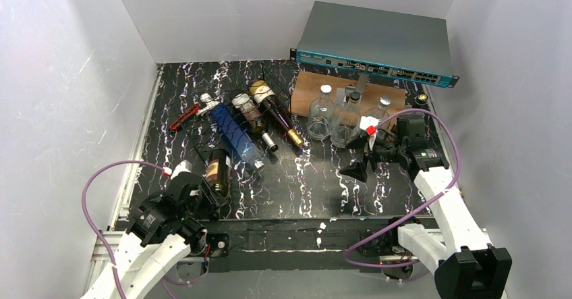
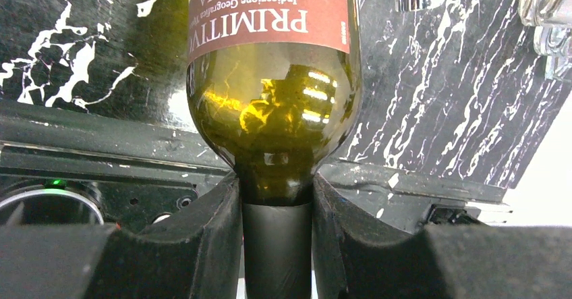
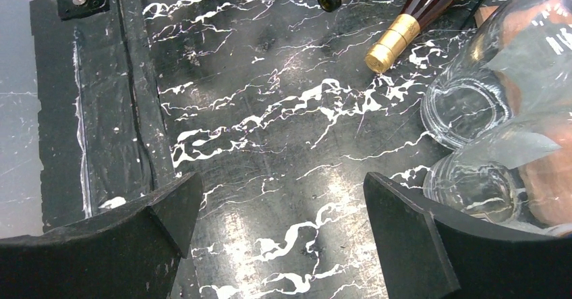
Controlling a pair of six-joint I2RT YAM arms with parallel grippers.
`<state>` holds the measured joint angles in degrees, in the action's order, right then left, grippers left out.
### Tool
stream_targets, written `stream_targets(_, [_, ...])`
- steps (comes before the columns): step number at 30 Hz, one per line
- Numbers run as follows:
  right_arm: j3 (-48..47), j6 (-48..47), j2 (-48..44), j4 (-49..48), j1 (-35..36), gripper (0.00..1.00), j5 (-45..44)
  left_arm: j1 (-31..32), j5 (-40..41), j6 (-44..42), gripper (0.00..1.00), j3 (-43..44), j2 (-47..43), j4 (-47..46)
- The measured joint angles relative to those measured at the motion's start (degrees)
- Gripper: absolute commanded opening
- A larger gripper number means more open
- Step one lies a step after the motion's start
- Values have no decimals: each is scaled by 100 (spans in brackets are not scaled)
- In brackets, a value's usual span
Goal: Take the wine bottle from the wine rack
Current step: Pick up the wine bottle from the wine rack.
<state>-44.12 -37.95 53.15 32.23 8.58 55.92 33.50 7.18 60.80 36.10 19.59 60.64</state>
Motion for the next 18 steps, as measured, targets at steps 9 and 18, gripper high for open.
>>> stream_targets(9, [0, -173, 140, 118, 260, 98, -4, 0, -396, 55, 0, 232, 262, 74])
stream_targets(18, [-492, -1268, 1069, 852, 1235, 98, -157, 0, -977, -96, 0, 614, 741, 258])
